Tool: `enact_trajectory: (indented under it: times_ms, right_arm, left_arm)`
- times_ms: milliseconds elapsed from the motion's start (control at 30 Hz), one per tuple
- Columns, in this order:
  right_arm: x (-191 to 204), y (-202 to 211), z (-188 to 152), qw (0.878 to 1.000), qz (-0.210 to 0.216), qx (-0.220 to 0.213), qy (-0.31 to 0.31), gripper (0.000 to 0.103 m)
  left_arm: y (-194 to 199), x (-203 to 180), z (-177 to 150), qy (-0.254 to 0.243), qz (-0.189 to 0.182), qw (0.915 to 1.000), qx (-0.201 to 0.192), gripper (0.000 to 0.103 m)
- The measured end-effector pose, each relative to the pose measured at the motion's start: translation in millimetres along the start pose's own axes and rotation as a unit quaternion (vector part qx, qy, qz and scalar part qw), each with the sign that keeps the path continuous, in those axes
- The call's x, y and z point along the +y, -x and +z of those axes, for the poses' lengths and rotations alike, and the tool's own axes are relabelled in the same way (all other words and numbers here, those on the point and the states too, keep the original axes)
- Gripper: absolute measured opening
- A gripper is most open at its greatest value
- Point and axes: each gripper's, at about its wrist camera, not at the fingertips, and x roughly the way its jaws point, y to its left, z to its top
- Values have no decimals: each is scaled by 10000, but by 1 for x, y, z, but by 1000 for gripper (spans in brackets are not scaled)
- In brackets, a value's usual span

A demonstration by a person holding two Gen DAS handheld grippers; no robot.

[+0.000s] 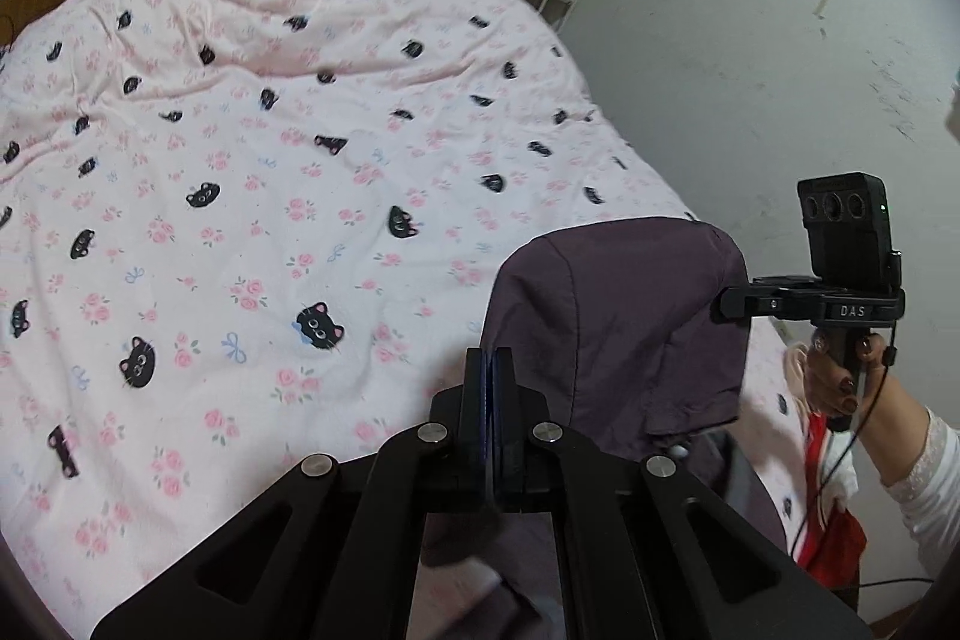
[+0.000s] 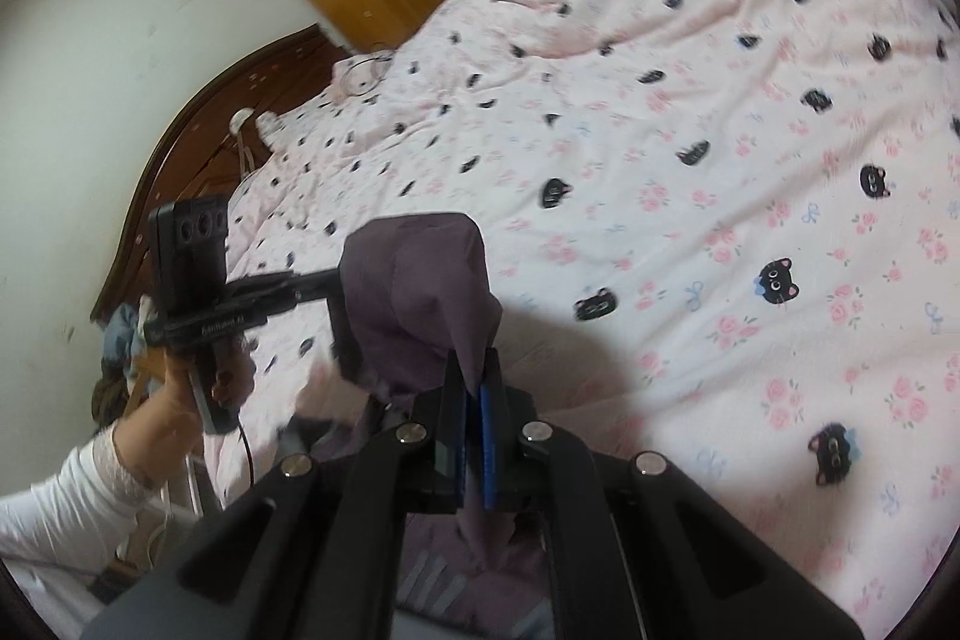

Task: Fold clothes
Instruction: 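Lift the hood with both grippers and fold it over the crossed sleeves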

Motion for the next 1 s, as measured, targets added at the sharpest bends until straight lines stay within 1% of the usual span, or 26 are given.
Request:
enact_trajectory:
  times_ms: [100, 267, 633, 1000]
  right_arm:
    - [14, 13, -12, 9998, 7, 71, 200, 4]
    - [36, 26, -32, 9986, 7, 173, 497, 4]
    - [76, 38, -77, 9938, -82, 487, 997, 4]
    - [115, 41, -130, 9839, -321, 817, 1555, 4]
  left_arm:
    - [19, -15, -10, -166, -64, 9998, -26, 1]
    - [39, -36, -31, -369, -107, 9993, -44, 1]
    - [67, -61, -82, -416, -49, 9991, 99, 1]
    - [85, -83, -124, -516, -69, 9983, 258, 1]
